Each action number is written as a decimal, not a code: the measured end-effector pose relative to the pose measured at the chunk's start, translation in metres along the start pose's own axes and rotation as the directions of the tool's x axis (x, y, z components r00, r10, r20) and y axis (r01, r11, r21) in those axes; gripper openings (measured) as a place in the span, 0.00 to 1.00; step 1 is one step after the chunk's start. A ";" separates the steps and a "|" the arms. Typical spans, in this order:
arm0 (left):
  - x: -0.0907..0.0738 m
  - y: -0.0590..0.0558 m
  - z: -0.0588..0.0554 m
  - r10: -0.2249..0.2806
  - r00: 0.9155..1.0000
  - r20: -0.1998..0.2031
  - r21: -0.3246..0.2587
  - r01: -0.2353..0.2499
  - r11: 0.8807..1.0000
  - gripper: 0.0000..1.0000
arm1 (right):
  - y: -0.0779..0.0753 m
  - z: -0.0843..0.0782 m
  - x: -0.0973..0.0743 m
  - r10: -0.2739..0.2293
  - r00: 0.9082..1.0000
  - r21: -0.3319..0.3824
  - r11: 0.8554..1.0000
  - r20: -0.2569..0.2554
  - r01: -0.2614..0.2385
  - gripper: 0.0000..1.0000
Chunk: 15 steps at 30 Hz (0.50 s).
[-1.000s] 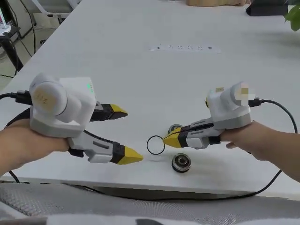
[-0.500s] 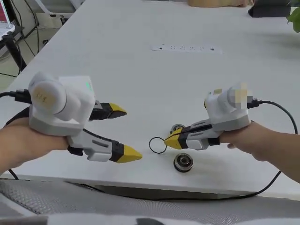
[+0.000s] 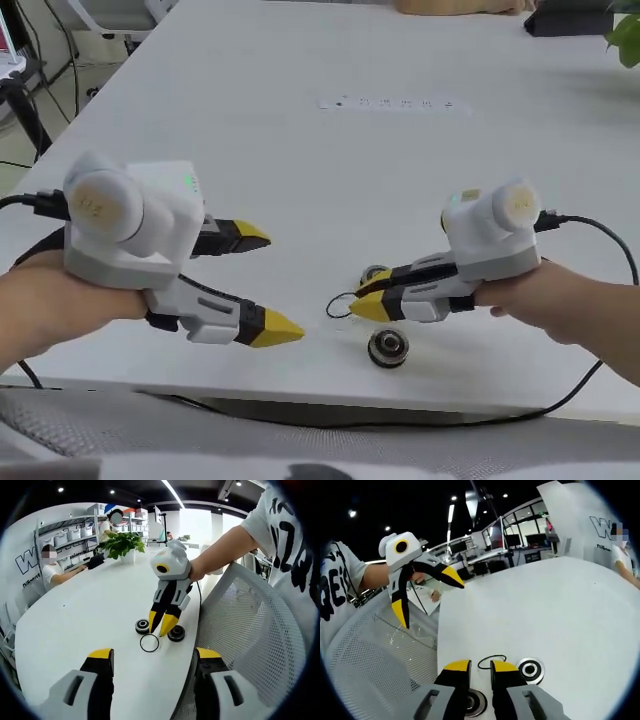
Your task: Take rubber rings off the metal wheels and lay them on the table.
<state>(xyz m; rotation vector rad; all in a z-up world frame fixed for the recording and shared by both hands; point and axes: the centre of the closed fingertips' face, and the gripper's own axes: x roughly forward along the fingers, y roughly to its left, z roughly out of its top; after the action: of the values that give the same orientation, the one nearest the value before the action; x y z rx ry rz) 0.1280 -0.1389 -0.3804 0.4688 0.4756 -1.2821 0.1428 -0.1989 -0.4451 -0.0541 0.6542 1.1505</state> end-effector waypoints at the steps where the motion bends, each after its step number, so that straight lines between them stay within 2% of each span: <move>1: 0.001 -0.001 0.000 -0.002 1.000 -0.001 0.001 0.002 1.000 0.62 | 0.000 0.000 0.000 0.000 1.000 0.000 1.000 0.000 0.000 0.13; 15: 0.017 -0.011 0.005 -0.045 0.999 -0.015 0.016 0.045 0.999 0.60 | 0.003 -0.005 -0.019 -0.006 0.999 0.007 1.000 0.037 0.005 0.18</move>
<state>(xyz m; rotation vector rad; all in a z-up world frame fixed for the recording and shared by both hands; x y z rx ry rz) 0.1213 -0.1578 -0.3868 0.4839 0.4903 -1.3273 0.1333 -0.2150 -0.4390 -0.0285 0.6252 1.1411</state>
